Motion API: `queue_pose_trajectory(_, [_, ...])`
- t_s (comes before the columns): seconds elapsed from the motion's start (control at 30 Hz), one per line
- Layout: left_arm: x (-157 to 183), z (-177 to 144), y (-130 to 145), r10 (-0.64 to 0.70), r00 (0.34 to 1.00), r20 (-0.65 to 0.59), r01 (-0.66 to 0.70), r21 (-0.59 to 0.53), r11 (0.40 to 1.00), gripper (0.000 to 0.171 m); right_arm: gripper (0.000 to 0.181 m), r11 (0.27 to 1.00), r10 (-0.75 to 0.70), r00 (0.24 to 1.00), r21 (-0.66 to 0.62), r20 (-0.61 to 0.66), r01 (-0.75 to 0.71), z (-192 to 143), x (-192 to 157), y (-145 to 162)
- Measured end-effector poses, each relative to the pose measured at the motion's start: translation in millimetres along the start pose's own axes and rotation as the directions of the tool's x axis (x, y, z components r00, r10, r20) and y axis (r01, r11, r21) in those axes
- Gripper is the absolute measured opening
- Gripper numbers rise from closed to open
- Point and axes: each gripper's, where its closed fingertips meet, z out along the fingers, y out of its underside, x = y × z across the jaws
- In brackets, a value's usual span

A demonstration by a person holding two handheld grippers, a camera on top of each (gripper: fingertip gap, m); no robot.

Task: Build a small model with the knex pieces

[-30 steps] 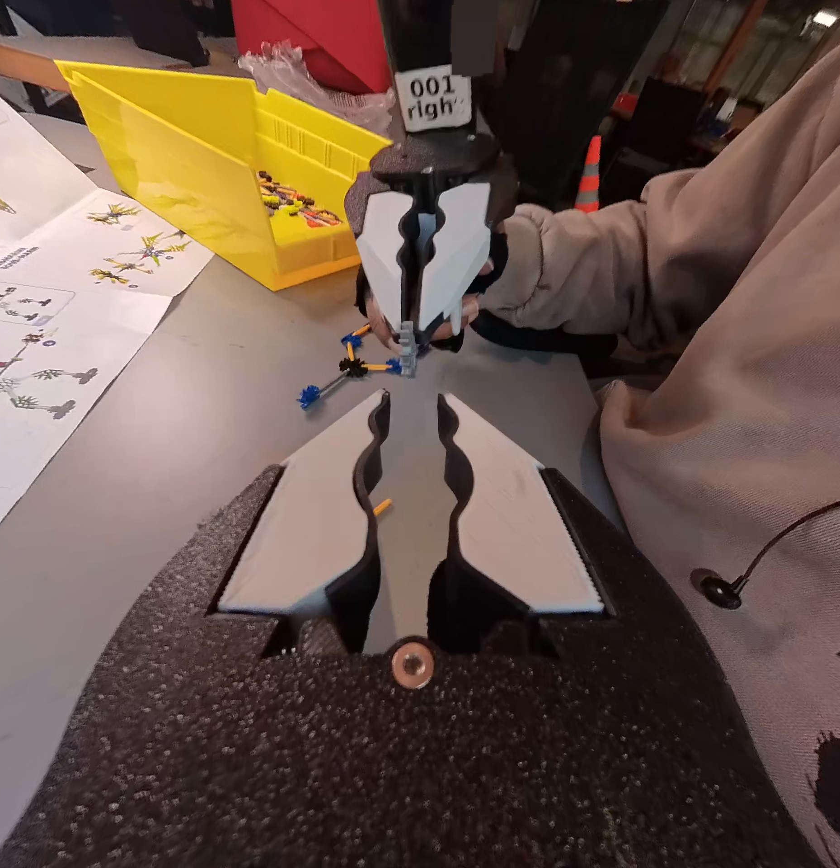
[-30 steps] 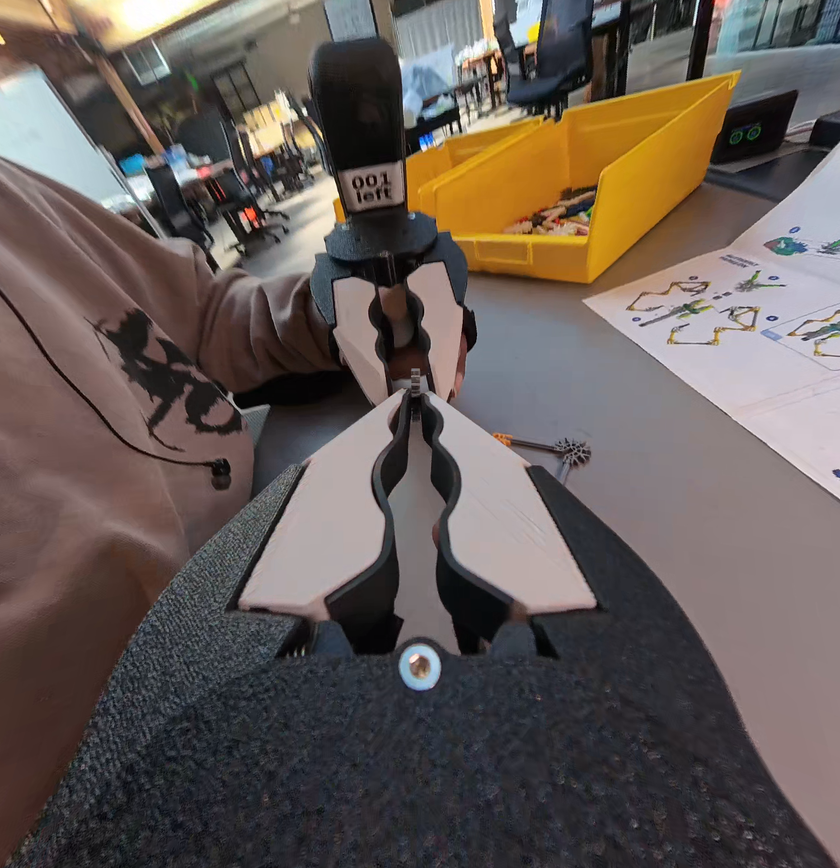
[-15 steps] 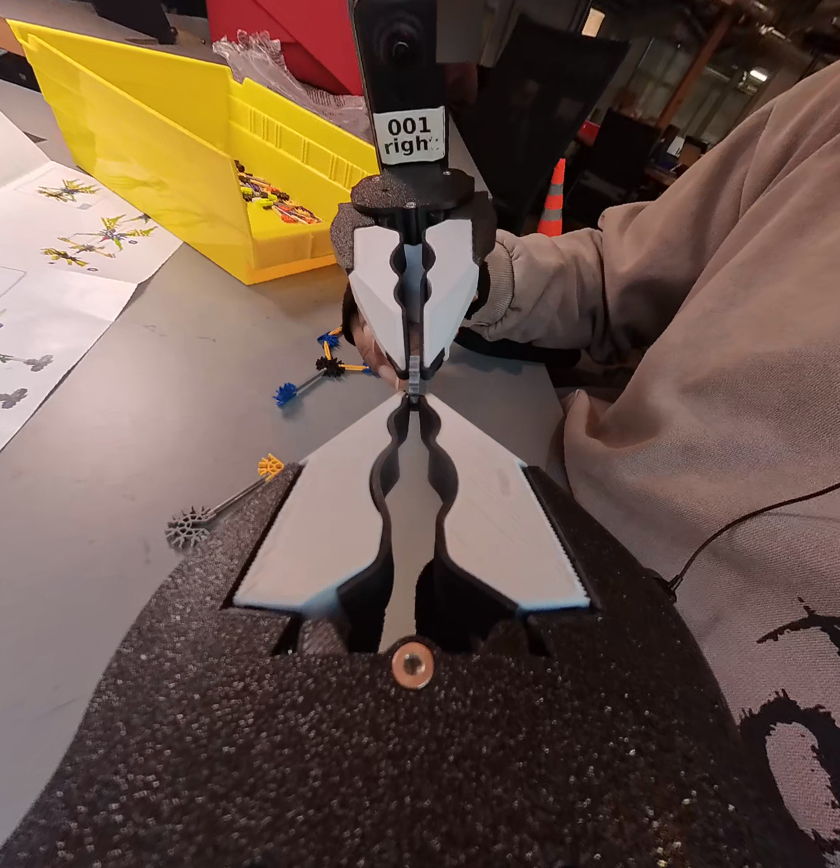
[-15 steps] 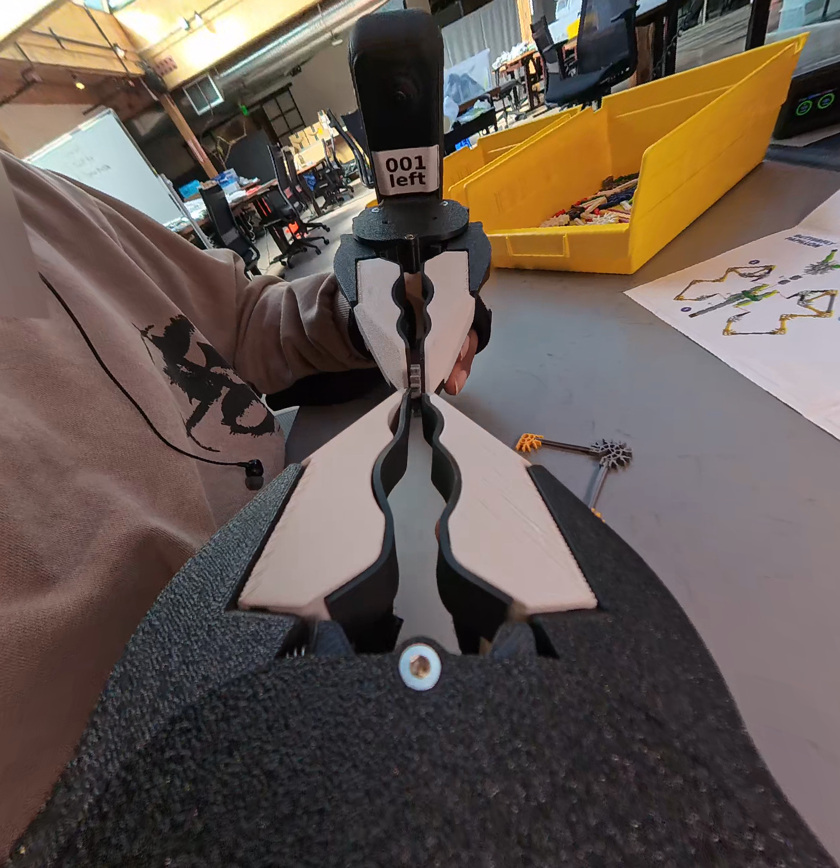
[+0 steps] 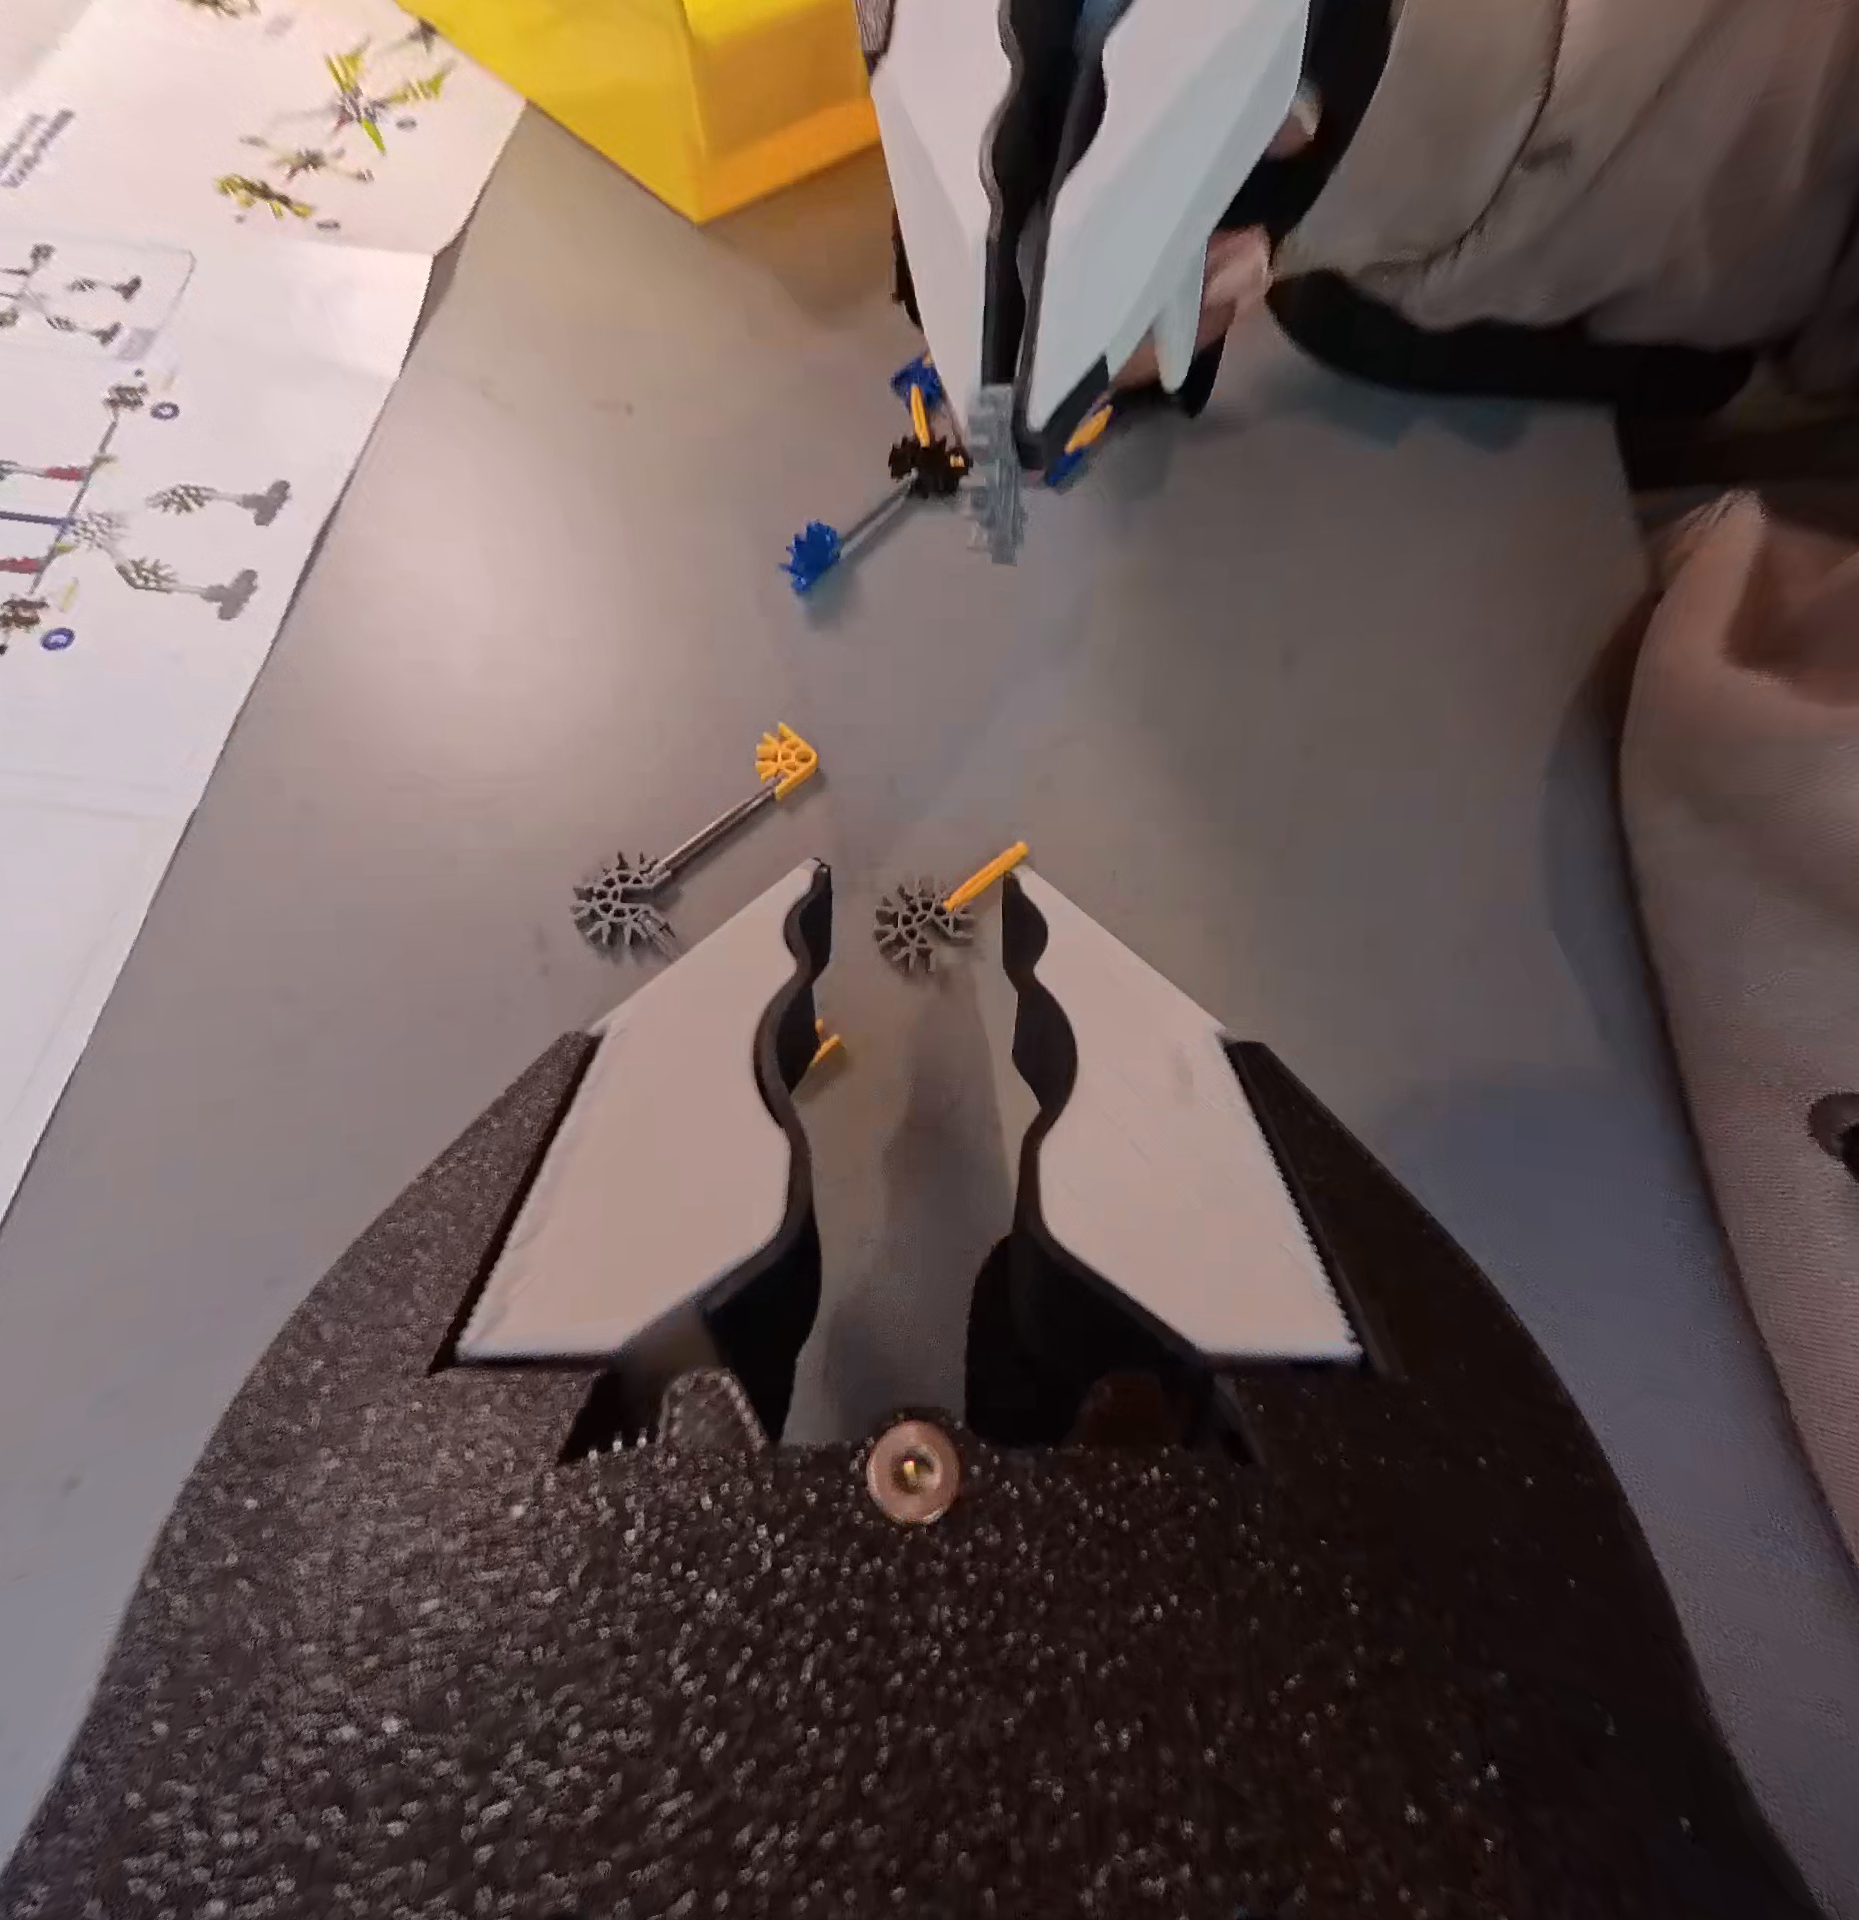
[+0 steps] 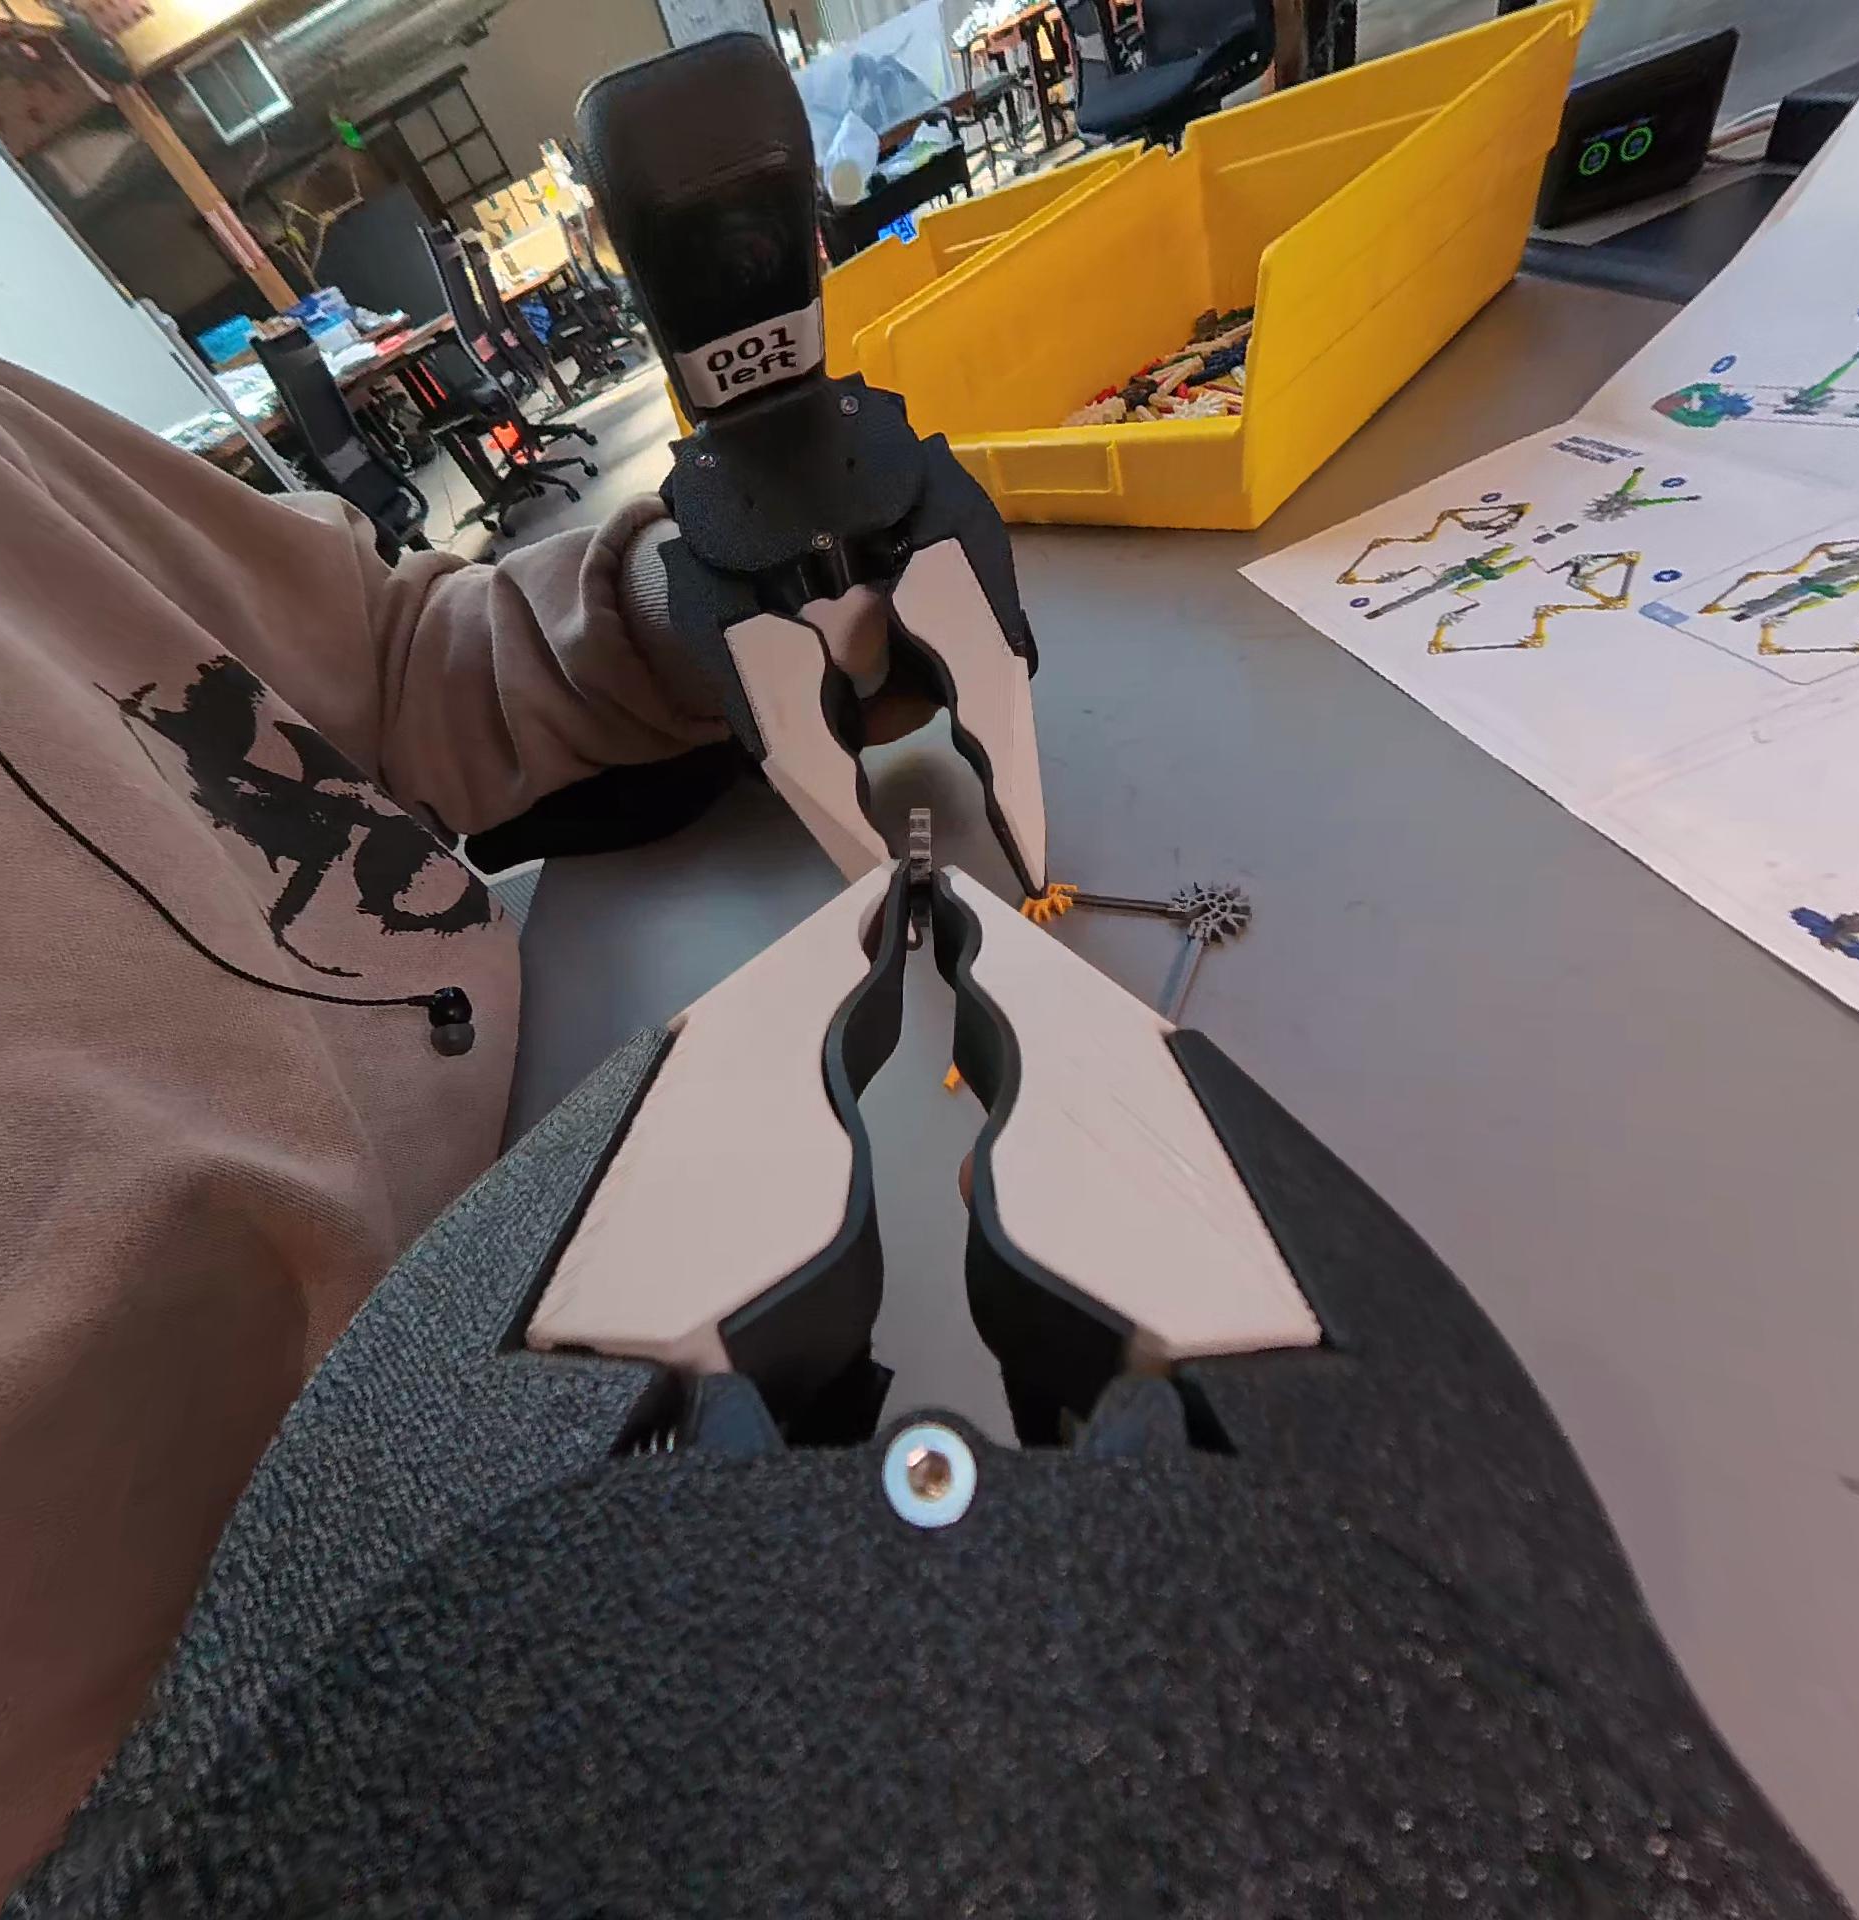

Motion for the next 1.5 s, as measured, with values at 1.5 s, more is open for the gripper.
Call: queue_pose_trajectory(1.5, [56.1, 54.5, -5.6, 0.069, 0.995, -0.068, -0.075, -0.08, 0.994, 0.032, 0.002, 0.978, -0.105, 0.96, -0.202, -0.259, 0.052, -13.3, 39.6, 29.7])
